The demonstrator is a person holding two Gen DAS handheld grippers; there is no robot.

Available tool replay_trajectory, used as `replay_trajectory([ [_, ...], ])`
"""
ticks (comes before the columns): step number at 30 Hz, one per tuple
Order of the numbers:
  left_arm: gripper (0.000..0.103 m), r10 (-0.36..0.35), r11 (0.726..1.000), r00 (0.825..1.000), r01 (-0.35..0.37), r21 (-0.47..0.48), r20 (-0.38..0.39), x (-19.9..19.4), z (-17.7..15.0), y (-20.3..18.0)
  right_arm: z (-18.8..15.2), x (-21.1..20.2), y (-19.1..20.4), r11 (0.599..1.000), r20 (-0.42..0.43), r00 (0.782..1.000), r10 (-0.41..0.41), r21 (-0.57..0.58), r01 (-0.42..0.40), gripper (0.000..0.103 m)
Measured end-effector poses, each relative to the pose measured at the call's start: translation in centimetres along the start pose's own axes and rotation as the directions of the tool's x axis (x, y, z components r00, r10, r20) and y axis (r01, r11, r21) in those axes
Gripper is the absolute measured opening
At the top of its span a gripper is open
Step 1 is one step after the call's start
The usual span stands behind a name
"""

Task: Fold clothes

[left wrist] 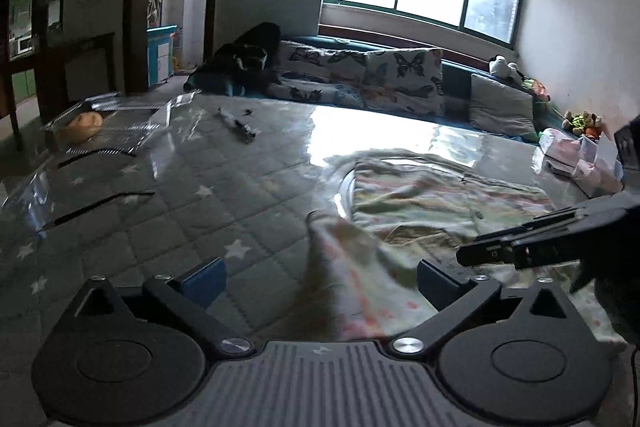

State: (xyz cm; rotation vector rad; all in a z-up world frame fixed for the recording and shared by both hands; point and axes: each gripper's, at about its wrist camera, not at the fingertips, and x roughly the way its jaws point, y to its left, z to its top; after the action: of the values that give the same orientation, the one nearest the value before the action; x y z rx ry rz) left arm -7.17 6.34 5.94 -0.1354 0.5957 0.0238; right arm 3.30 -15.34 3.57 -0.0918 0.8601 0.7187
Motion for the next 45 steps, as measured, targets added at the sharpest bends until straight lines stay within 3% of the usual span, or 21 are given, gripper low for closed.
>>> replay_trajectory([
  [5,0.103,0.002,1.0,1.0,-0.003,-0.017,-0.015,0.0,-0.9,1.0,0.3,1.7,-0.3,0.999,-0.03,1.0,-0.003,0.039,0.004,0.033],
  [8,0.103,-0.01,1.0,0.999,0.01,-0.001,-0.032,0.0,-1.5,0.8,0.3,1.8,-0.4,0.998,-0.026,1.0,0.015,0.069,-0.013,0.021],
  [10,0.103,-0.014,1.0,0.999,0.015,0.016,-0.044,0.0,-1.9,0.4,0.4,1.3,-0.1,0.998,-0.006,1.0,0.002,0.061,-0.002,0.008],
  [21,0.103,0.004,0.994,0.997,0.004,0.108,-0.072,0.9,-3.3,-1.6,1.9,-6.1,0.8,1.0,0.153,0.988,-0.02,0.006,0.019,0.007],
  [29,0.103,0.02,0.994,0.997,-0.011,0.113,-0.08,1.0,-3.6,-1.8,2.5,-11.6,1.1,0.997,0.236,0.97,-0.062,-0.028,0.071,0.007],
  [33,0.103,0.035,0.991,0.997,-0.025,0.131,-0.074,1.0,-3.7,-1.9,1.5,-11.8,-0.1,0.994,0.205,0.973,-0.109,0.006,0.11,0.007],
  [40,0.103,0.074,0.99,0.994,-0.063,0.13,-0.083,0.9,-3.7,-1.2,-1.8,-9.8,-2.5,0.988,0.064,0.988,-0.141,0.075,0.136,0.007],
  [45,0.103,0.087,0.99,0.99,-0.074,0.119,-0.109,0.5,-3.8,-0.1,-4.2,-7.4,-3.5,0.982,-0.033,0.986,-0.166,0.091,0.168,0.008],
])
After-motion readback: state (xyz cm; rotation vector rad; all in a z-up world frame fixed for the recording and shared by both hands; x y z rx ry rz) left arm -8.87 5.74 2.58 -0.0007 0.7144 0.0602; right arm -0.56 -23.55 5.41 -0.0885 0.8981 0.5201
